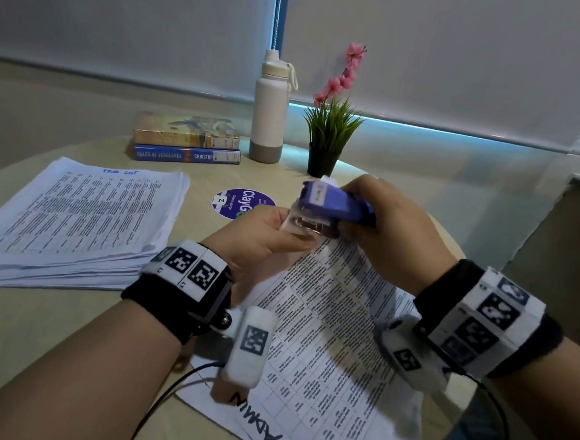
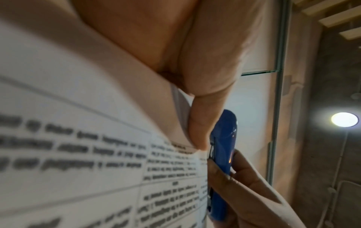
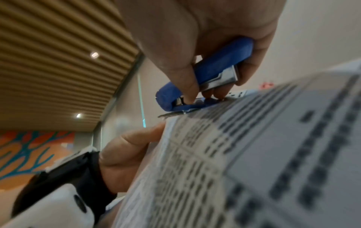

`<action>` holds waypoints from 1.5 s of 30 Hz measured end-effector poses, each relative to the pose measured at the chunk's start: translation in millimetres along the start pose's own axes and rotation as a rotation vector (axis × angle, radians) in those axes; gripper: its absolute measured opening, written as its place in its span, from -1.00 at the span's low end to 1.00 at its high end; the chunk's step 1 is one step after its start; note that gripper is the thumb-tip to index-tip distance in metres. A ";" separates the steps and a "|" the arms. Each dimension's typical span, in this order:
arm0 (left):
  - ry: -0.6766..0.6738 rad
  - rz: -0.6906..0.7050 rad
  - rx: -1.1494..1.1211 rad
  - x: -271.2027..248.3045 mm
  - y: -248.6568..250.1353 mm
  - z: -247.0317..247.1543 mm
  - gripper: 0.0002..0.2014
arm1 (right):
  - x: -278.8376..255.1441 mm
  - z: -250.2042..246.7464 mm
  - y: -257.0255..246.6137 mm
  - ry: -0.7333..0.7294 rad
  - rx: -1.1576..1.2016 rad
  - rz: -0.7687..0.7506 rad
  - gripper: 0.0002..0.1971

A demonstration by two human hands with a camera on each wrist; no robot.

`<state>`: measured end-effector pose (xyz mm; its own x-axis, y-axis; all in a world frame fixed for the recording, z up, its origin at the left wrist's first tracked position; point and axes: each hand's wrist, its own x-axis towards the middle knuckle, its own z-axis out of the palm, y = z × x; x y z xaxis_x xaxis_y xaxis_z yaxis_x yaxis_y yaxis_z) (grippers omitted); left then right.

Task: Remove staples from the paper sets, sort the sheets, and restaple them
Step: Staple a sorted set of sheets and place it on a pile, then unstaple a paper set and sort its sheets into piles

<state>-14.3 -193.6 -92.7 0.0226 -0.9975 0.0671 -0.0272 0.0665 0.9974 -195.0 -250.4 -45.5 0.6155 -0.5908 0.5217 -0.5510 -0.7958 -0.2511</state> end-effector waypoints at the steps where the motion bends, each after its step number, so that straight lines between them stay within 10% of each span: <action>1: -0.006 -0.006 0.000 0.3 1.7 -0.7 -0.87 | 0.3 1.5 3.6 -0.031 0.064 0.075 -0.73; 16: 0.024 0.032 0.040 3.1 -2.3 -1.5 -0.79 | 0.1 4.2 -8.3 0.056 -0.081 -0.037 -0.73; 28: 0.007 -0.075 -0.011 -0.5 0.1 3.5 -0.86 | -0.4 -0.6 21.2 -0.048 0.504 0.295 -0.73; 37: 0.081 -0.121 -0.083 1.7 -2.1 -8.4 -0.55 | -88.5 -58.9 62.9 0.229 0.103 0.491 -0.65; 45: 0.009 -0.036 -0.033 2.8 -4.4 -8.5 -0.17 | -176.8 -65.8 124.6 0.123 0.175 0.739 -0.64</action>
<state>-5.6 -196.5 -96.7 0.0323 -0.9990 0.0312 0.0066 0.0314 0.9995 -409.5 -236.5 -115.4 0.0491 -0.9663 0.2527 -0.6909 -0.2156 -0.6901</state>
